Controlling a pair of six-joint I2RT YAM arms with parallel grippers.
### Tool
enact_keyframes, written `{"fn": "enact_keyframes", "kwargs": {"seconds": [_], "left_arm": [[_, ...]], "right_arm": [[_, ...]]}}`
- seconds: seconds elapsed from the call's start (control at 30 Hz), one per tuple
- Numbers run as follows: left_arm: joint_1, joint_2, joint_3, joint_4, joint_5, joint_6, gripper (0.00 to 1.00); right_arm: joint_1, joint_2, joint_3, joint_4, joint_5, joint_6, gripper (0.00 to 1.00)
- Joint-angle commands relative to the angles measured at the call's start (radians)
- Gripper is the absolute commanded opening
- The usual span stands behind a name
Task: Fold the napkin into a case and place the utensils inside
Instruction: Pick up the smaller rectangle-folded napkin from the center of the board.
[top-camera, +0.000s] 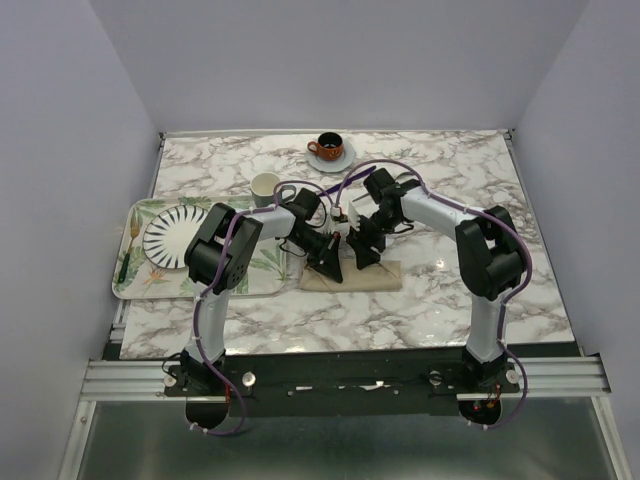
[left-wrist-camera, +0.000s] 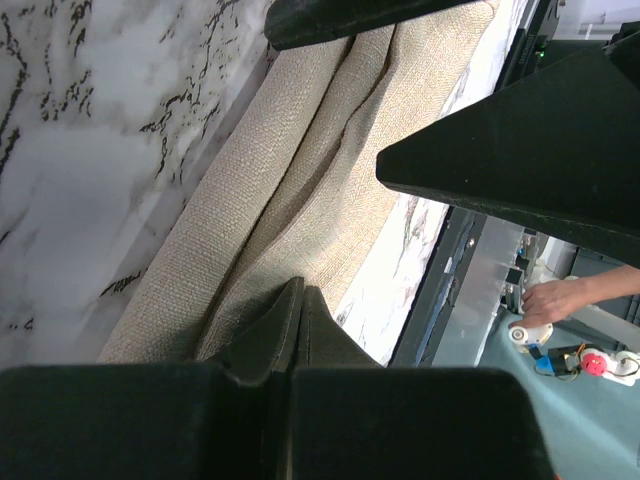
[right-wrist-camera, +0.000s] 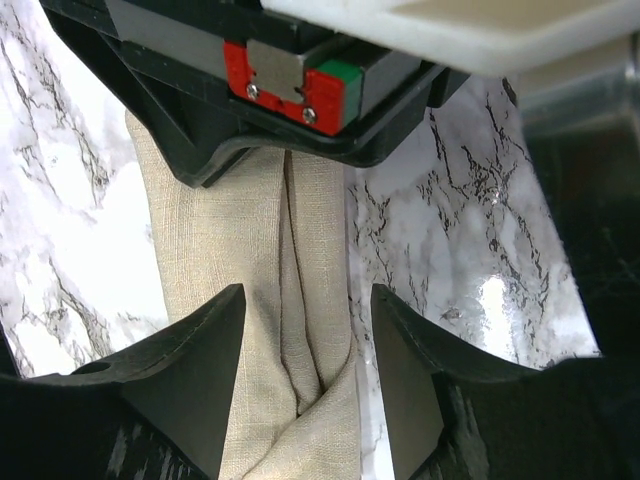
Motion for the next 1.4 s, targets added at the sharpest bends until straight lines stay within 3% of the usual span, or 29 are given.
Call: {"fn": "enact_keyframes", "kwargs": {"seconds": [0.0,0.3,0.67,0.77,0.93,1.03,1.13,1.17,1.23,1.37], "left_arm": [[0.006,0.046,0.007,0.026,-0.108,0.051,0.00],[0.012,0.045,-0.002,0.032,-0.106,0.048,0.00],[0.022,0.051,-0.003,0.041,-0.108,0.033,0.00],[0.022,0.051,-0.002,0.041,-0.106,0.034,0.00],[0.025,0.048,0.001,0.043,-0.111,0.033,0.00],[0.026,0.034,-0.002,0.061,-0.112,0.021,0.00],[0.034,-0.003,-0.009,0.088,-0.108,0.001,0.08],[0.037,-0.017,-0.014,0.099,-0.109,-0.006,0.20],[0.048,-0.070,-0.042,0.127,-0.117,-0.024,0.31],[0.077,-0.167,-0.080,0.179,-0.135,-0.061,0.43]], "right_arm": [[0.002,0.000,0.010,-0.011,-0.015,-0.014,0.62],[0.008,0.004,-0.041,0.031,0.062,-0.032,0.59],[0.006,-0.019,-0.075,0.056,0.049,-0.041,0.53],[0.008,-0.007,-0.063,0.045,0.048,-0.043,0.40],[0.006,-0.008,-0.061,0.038,0.045,-0.049,0.02],[0.008,-0.020,-0.070,0.039,0.045,-0.052,0.01],[0.005,-0.045,-0.089,0.053,0.049,-0.043,0.01],[0.005,-0.054,-0.095,0.056,0.057,-0.034,0.01],[0.003,-0.086,-0.114,0.081,0.062,-0.023,0.01],[0.000,-0.145,-0.144,0.128,0.100,0.026,0.01]]}}
